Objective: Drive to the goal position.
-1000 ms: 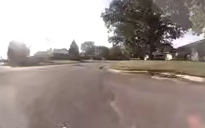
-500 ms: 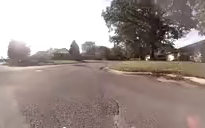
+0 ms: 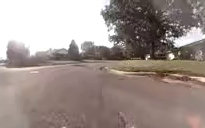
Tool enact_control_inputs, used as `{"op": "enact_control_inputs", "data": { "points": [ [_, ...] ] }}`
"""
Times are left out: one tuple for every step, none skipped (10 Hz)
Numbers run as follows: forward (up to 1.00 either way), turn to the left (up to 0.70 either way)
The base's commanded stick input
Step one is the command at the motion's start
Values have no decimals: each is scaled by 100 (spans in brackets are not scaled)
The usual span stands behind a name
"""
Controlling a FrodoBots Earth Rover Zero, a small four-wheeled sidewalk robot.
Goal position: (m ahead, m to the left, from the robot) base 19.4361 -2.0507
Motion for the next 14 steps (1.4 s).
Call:
{"op": "enact_control_inputs", "data": {
  "points": [
    [85,0],
    [85,0],
    [85,0],
    [85,0],
    [85,0],
    [85,0],
    [85,0],
    [85,0],
    [85,0],
    [85,29],
    [85,10],
    [85,2],
    [85,0],
    [85,0]
  ]
}}
